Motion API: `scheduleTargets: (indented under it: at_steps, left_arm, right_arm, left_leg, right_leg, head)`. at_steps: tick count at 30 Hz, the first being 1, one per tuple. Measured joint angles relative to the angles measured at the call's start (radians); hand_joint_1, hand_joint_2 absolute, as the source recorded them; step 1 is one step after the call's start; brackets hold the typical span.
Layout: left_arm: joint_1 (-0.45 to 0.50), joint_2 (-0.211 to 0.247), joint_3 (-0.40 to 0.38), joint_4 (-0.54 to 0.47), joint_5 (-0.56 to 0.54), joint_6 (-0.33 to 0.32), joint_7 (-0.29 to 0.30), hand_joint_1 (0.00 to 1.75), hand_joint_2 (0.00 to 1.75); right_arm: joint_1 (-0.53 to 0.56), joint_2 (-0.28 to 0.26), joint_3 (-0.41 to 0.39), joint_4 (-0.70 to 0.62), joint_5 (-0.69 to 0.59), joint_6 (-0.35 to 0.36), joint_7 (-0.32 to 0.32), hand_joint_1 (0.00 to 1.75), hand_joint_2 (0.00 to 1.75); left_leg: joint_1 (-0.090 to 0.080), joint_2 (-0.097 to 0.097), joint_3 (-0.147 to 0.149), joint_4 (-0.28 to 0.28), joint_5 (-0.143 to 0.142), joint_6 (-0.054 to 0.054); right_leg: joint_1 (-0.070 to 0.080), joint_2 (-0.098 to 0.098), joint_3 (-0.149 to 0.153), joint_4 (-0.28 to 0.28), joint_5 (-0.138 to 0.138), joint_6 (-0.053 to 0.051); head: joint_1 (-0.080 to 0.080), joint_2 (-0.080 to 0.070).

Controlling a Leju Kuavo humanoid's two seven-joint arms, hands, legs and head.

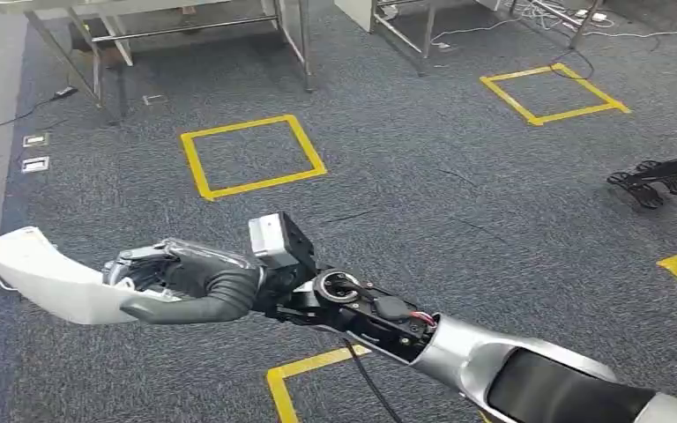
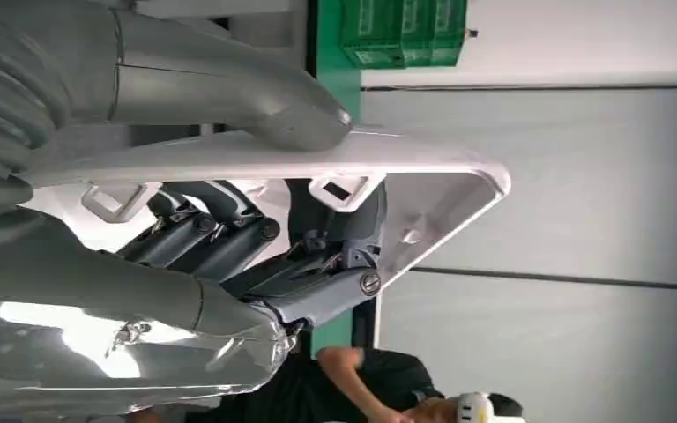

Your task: Take the parts from the cabinet and place them on the table.

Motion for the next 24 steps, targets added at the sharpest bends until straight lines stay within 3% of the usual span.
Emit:
scheduleTargets:
  at_steps: [1, 2, 5, 6, 7, 8, 10, 11, 12, 15, 16, 17, 18, 20, 21, 22, 23, 24]
  left_arm:
    - [0.001, -0.004, 0.000, 0.000, 0.000, 0.000, 0.000, 0.00, 1.75]
    - [0.001, -0.004, 0.000, 0.000, -0.001, 0.000, 0.000, 0.00, 1.75]
    - [0.001, -0.004, 0.000, 0.000, -0.001, 0.000, 0.000, 0.00, 1.75]
    - [0.002, -0.004, 0.000, 0.000, -0.001, 0.000, 0.000, 0.00, 1.75]
    - [0.004, -0.004, 0.000, 0.000, -0.001, 0.000, 0.000, 0.00, 1.75]
    - [0.005, -0.006, 0.000, 0.000, -0.001, 0.000, 0.000, 0.00, 1.75]
    - [0.005, -0.007, 0.000, 0.000, -0.001, 0.000, 0.000, 0.00, 1.75]
    - [0.005, -0.006, 0.000, 0.000, -0.001, 0.000, 0.000, 0.00, 1.75]
    - [0.004, -0.003, 0.000, 0.000, -0.001, 0.000, 0.000, 0.00, 1.75]
    - [0.007, -0.004, 0.000, 0.000, -0.001, 0.001, 0.000, 0.00, 1.75]
    - [0.007, -0.004, 0.000, 0.000, -0.001, 0.001, 0.000, 0.00, 1.75]
    - [0.007, -0.005, 0.000, 0.000, -0.001, 0.001, 0.000, 0.00, 1.75]
    - [0.004, -0.005, 0.000, 0.000, -0.001, 0.001, 0.001, 0.00, 1.75]
    - [0.002, -0.005, 0.000, 0.000, -0.002, 0.001, 0.001, 0.00, 1.75]
    - [0.003, -0.005, 0.000, 0.000, -0.002, 0.001, 0.001, 0.00, 1.75]
    - [0.004, -0.005, 0.000, 0.000, -0.002, 0.001, 0.001, 0.00, 1.75]
    - [0.006, -0.005, 0.000, 0.000, -0.002, 0.001, 0.002, 0.00, 1.75]
    - [0.006, -0.005, 0.000, 0.000, -0.002, 0.001, 0.002, 0.00, 1.75]
  right_arm:
    - [0.002, 0.001, -0.001, -0.001, 0.001, -0.002, 0.000, 1.75, 1.75]
    - [-0.001, 0.001, -0.001, -0.001, 0.001, -0.002, 0.000, 1.75, 1.75]
    - [0.003, 0.001, -0.002, 0.001, 0.001, -0.002, -0.002, 1.75, 1.75]
    - [0.008, 0.000, -0.002, 0.002, 0.001, -0.003, -0.002, 1.75, 1.75]
    - [0.009, 0.000, -0.002, 0.004, 0.001, -0.005, -0.002, 1.75, 1.75]
    - [0.009, 0.000, -0.002, 0.004, 0.001, -0.005, -0.002, 1.75, 1.75]
    - [0.009, 0.000, -0.002, 0.004, 0.001, -0.005, -0.002, 1.75, 1.75]
    - [0.010, 0.000, -0.002, 0.005, 0.001, -0.005, -0.002, 1.75, 1.75]
    - [0.010, 0.002, -0.002, 0.005, 0.001, -0.005, -0.002, 1.75, 1.75]
    - [0.012, 0.002, -0.001, 0.006, 0.001, -0.009, -0.002, 1.75, 1.75]
    - [0.011, 0.002, -0.002, 0.005, 0.001, -0.010, -0.003, 1.75, 1.75]
    - [0.011, 0.003, -0.002, 0.005, 0.002, -0.010, -0.003, 1.75, 1.75]
    - [0.010, 0.003, -0.002, 0.005, 0.002, -0.010, -0.003, 1.75, 1.75]
    - [0.013, 0.003, -0.002, 0.006, 0.002, -0.010, -0.003, 1.75, 1.75]
    - [0.014, 0.003, -0.002, 0.006, 0.002, -0.010, -0.004, 1.75, 1.75]
    - [0.015, 0.003, -0.001, 0.006, 0.002, -0.010, -0.004, 1.75, 1.75]
    - [0.015, 0.003, -0.001, 0.006, 0.002, -0.010, -0.004, 1.75, 1.75]
    - [0.015, 0.003, -0.001, 0.006, 0.002, -0.010, -0.006, 1.75, 1.75]
  left_leg:
    - [0.018, 0.005, 0.019, -0.024, 0.009, 0.000]
    - [0.016, 0.006, 0.029, -0.039, 0.011, 0.004]
    - [0.017, 0.011, 0.033, -0.038, 0.010, 0.005]
    - [0.018, 0.010, 0.033, -0.037, 0.008, 0.002]
    - [0.020, 0.010, 0.034, -0.035, 0.006, -0.001]
    - [0.024, 0.008, 0.035, -0.030, 0.002, -0.007]
    - [0.033, 0.003, 0.036, -0.013, -0.012, -0.022]
    - [0.032, 0.001, 0.031, -0.002, -0.021, -0.033]
    - [0.028, -0.004, 0.024, 0.009, -0.023, -0.039]
    - [0.034, -0.011, 0.026, -0.003, -0.018, -0.054]
    - [0.036, -0.013, 0.025, -0.001, -0.024, -0.058]
    - [0.034, 0.018, 0.014, 0.029, -0.040, -0.059]
    - [0.031, 0.038, -0.022, 0.100, -0.075, -0.060]
    - [0.031, 0.047, -0.120, 0.286, -0.148, -0.061]
    - [0.031, 0.049, -0.153, 0.344, -0.161, -0.060]
    - [0.030, 0.050, -0.163, 0.353, -0.150, -0.057]
    - [0.029, 0.051, -0.147, 0.312, -0.117, -0.052]
    - [0.026, 0.054, -0.109, 0.229, -0.072, -0.045]
  right_leg:
    - [0.001, -0.003, 0.004, 0.005, -0.007, 0.001]
    - [0.004, -0.009, -0.009, 0.039, -0.030, 0.007]
    - [-0.005, -0.013, -0.128, 0.275, -0.137, 0.020]
    - [-0.009, -0.014, -0.157, 0.324, -0.144, 0.024]
    - [-0.013, -0.014, -0.156, 0.314, -0.123, 0.027]
    - [-0.016, -0.016, -0.133, 0.258, -0.084, 0.031]
    - [-0.027, -0.015, -0.041, 0.069, 0.014, 0.043]
    - [-0.028, -0.003, -0.016, 0.024, 0.002, 0.047]
    - [-0.025, 0.005, -0.019, 0.024, 0.006, 0.027]
    - [-0.016, -0.005, -0.024, 0.032, 0.002, 0.002]
    - [-0.023, -0.014, -0.019, 0.026, 0.004, -0.008]
    - [-0.021, -0.021, -0.017, 0.026, 0.004, -0.014]
    - [-0.020, -0.030, -0.017, 0.026, 0.002, -0.022]
    - [-0.013, -0.050, -0.017, 0.026, -0.001, -0.029]
    - [-0.010, -0.058, -0.017, 0.026, -0.003, -0.031]
    - [-0.007, -0.066, -0.015, 0.026, -0.004, -0.032]
    - [-0.005, -0.073, -0.013, 0.026, -0.006, -0.033]
    - [-0.003, -0.081, -0.010, 0.026, -0.008, -0.033]
  head:
    - [0.002, 0.000]
    - [0.007, 0.000]
    - [0.019, 0.000]
    - [0.019, 0.000]
    - [0.021, 0.000]
    - [0.021, 0.000]
    - [0.026, 0.000]
    - [0.030, 0.000]
    - [0.031, 0.000]
    - [0.017, 0.000]
    - [0.017, 0.000]
    - [0.010, 0.000]
    - [-0.004, 0.000]
    - [-0.008, 0.000]
    - [-0.008, 0.000]
    - [-0.008, 0.000]
    - [-0.008, 0.000]
    - [-0.008, 0.000]
